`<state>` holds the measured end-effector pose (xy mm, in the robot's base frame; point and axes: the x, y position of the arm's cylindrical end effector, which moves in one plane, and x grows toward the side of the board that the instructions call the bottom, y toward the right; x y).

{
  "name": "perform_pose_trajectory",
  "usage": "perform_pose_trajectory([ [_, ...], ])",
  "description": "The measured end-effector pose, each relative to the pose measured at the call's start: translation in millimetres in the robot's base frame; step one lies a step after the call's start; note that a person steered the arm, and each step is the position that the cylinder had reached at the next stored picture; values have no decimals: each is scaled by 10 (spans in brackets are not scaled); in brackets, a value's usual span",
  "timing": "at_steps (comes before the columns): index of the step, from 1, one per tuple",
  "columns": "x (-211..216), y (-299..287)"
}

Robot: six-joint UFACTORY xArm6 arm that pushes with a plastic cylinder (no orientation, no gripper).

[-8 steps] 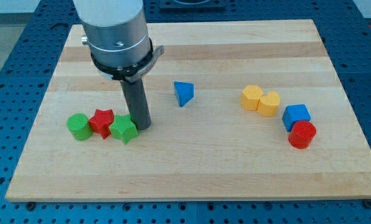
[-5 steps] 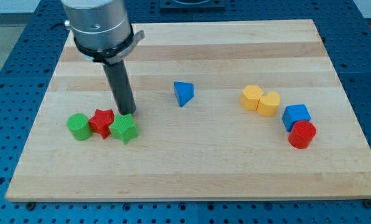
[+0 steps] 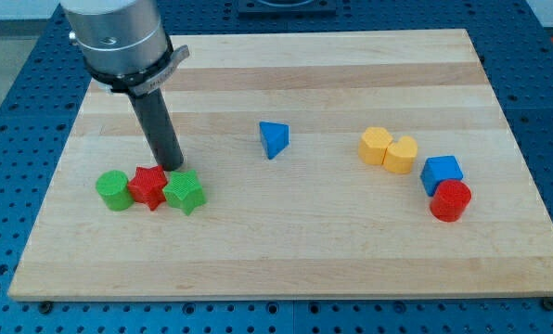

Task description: Move the red star slightly down

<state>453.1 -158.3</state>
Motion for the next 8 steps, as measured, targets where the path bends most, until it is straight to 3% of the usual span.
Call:
perform_pose_trajectory([
  [6,161,-158],
  [8,101,233],
])
